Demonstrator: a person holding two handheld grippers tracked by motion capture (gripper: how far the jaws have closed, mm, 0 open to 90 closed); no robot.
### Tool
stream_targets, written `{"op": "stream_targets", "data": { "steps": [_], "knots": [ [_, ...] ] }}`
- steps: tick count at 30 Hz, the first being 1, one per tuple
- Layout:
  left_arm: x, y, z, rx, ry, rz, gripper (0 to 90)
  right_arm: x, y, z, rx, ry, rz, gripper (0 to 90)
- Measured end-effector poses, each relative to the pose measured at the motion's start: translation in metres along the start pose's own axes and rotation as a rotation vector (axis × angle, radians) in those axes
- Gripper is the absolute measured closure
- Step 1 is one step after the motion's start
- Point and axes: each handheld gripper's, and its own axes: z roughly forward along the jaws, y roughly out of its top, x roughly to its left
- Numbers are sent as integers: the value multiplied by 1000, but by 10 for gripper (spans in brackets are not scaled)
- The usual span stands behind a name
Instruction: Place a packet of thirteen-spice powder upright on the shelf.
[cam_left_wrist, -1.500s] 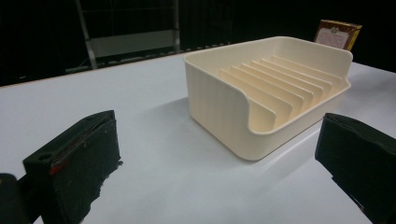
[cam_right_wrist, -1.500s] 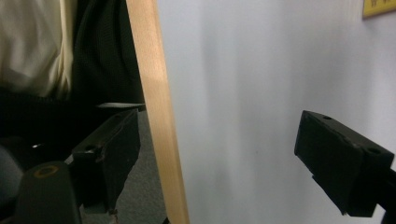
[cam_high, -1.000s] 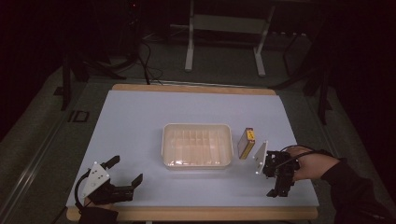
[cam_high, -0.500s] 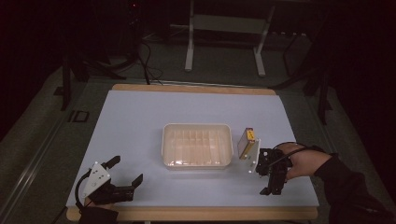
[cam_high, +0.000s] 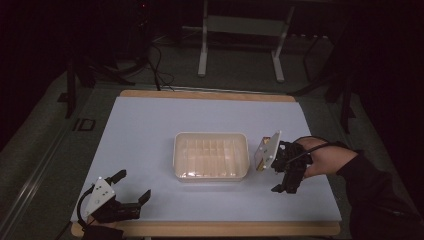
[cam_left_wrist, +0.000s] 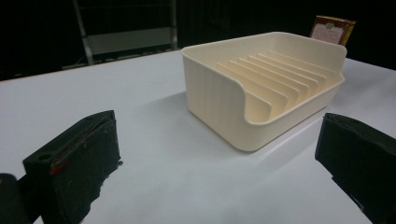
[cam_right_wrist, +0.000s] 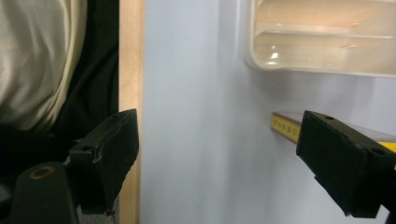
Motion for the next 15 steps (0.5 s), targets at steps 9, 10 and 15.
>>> {"op": "stream_targets", "data": {
  "steps": [9,10,15],
  "knots": [
    [-1,-1,-6,1,12,-1,1,-22,-3,-13,-3,-71,-30,148],
    [-2,-1,-7,2,17,6,1,-25,-4,-14,-8,-71,-27,149],
    [-2,-1,-8,3,25,1,1,-40,-7,-16,-16,-94,-27,148]
  ]
}}
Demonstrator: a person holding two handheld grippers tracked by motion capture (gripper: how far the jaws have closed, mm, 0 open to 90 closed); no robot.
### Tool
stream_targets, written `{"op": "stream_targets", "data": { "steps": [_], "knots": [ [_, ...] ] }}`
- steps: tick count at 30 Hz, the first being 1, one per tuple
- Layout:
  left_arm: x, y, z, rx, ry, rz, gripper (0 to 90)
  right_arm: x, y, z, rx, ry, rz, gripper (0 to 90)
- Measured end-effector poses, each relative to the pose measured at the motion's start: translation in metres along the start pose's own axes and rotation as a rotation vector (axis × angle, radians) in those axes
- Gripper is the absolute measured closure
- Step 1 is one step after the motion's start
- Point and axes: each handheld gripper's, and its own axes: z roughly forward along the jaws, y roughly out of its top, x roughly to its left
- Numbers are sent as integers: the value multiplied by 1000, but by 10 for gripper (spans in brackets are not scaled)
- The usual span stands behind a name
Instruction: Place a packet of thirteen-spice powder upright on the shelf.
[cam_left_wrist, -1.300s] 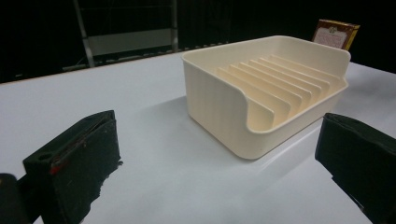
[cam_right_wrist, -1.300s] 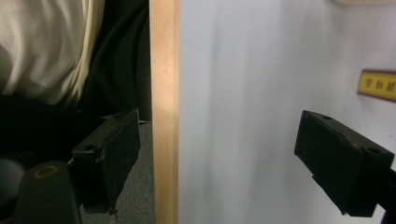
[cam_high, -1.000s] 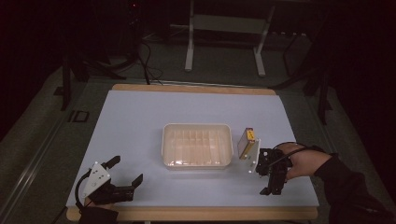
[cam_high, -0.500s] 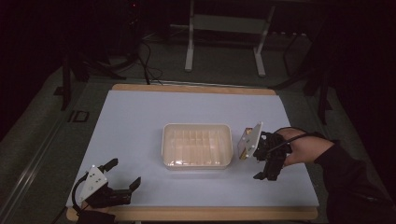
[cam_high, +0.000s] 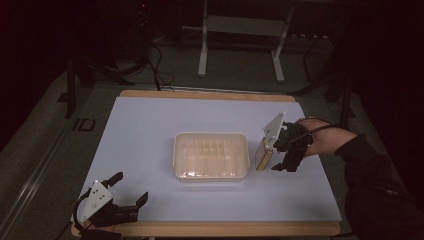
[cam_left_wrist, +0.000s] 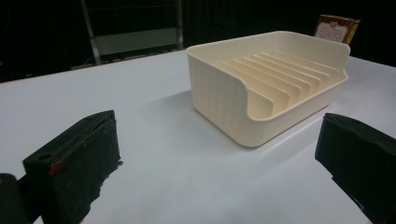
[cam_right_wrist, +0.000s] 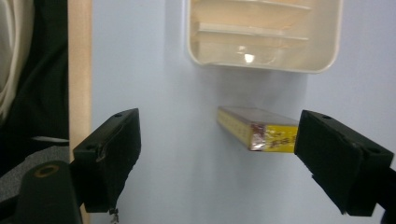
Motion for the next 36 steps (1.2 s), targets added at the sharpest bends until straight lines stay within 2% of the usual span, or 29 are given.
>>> {"op": "stream_targets", "data": {
  "steps": [3,7,10,13,18,20,25,34,36],
  "knots": [
    [0,0,-1,0,2,0,1,-9,-1,2,9,-18,15,148],
    [0,0,-2,-1,7,3,1,-16,-2,6,12,-22,19,140],
    [0,0,-2,-1,9,-1,1,-26,-3,11,23,-25,45,136],
    [0,0,-2,0,7,1,1,-31,-4,13,33,-22,52,133],
    [1,0,-2,-4,14,-6,1,-46,-10,24,49,12,91,141],
    [1,-1,-3,-4,15,-8,1,-50,-13,31,40,29,89,140],
    [1,-1,-2,2,16,-6,1,-60,-21,49,70,62,123,142],
    [1,-1,-1,4,15,-9,1,-70,-28,70,88,108,150,158],
    [1,-1,-1,6,14,-7,1,-72,-27,76,94,103,148,207]
  ]
}}
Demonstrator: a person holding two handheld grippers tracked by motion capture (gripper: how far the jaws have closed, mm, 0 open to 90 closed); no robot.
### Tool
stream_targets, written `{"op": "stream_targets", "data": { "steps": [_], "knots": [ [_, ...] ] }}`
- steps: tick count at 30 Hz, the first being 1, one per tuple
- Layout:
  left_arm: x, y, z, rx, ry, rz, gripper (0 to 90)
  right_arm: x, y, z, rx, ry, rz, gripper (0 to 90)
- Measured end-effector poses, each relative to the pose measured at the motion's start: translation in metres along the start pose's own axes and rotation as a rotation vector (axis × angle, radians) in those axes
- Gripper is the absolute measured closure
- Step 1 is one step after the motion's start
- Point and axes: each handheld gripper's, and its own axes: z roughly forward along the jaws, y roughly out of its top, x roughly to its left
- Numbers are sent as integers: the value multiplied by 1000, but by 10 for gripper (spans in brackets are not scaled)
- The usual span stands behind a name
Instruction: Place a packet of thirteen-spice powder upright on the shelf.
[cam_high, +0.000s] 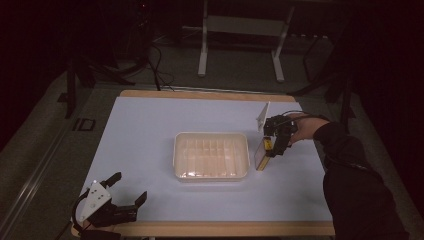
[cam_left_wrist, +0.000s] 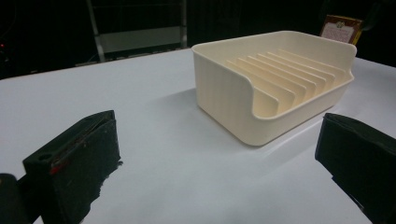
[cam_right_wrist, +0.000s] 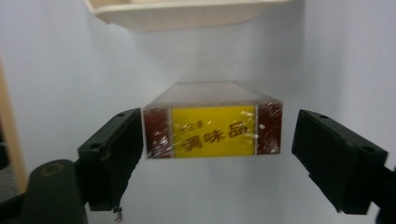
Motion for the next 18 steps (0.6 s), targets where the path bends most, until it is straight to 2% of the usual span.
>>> {"op": "stream_targets", "data": {
  "steps": [5,11,18],
  "knots": [
    [0,0,1,3,-2,-1,1,0,3,8,18,24,-19,223],
    [0,0,1,3,-2,-2,1,0,5,15,44,59,-31,307],
    [0,0,1,2,-4,-2,1,2,3,4,33,56,-46,319]
  ]
}}
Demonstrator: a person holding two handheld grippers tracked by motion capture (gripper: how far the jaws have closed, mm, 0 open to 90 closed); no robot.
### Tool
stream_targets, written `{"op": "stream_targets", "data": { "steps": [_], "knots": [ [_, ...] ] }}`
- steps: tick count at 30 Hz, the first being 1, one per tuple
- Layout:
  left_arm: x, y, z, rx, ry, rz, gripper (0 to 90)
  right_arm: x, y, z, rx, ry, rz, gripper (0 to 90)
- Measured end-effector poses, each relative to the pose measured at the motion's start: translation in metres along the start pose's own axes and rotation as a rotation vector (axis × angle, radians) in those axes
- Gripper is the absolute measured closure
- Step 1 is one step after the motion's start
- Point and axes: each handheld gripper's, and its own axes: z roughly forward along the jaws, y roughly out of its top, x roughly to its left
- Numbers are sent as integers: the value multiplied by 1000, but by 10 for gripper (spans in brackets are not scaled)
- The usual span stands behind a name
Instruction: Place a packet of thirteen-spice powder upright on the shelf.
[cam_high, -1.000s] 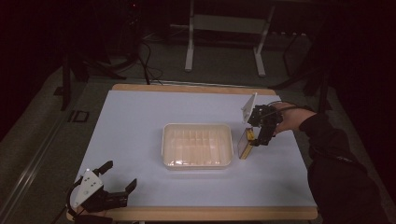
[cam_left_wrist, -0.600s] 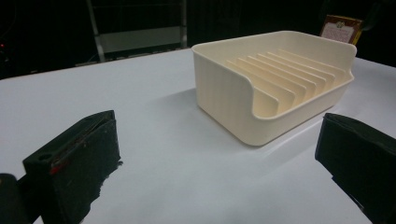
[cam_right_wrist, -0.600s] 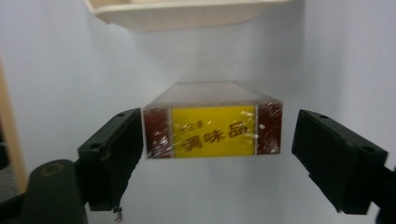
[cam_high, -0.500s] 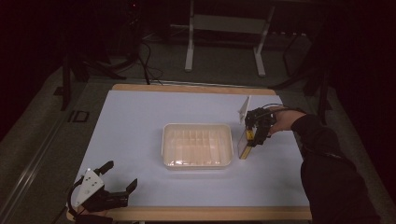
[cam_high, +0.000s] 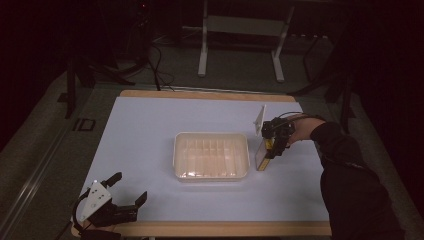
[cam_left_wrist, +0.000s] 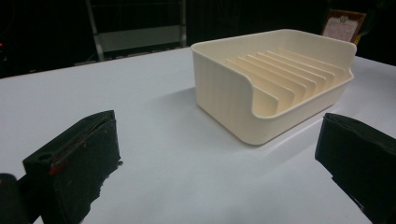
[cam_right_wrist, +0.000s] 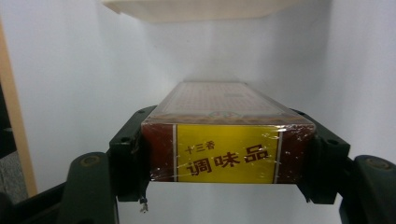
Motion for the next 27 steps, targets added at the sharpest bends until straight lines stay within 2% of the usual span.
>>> {"op": "stream_targets", "data": {
  "steps": [4,11,13,19,27],
  "knots": [
    [0,0,0,0,-4,0,1,5,-2,-12,-32,-9,-11,319],
    [-1,0,0,-1,-5,6,1,14,-3,-24,-33,-8,-23,319],
    [-1,0,0,-1,-7,7,1,17,-4,-30,-39,2,-10,319],
    [-1,0,0,-1,-8,6,1,23,-2,-42,-62,-15,-40,319],
    [-2,0,1,-3,-10,6,1,34,3,-68,-91,-32,-69,320]
  ]
}}
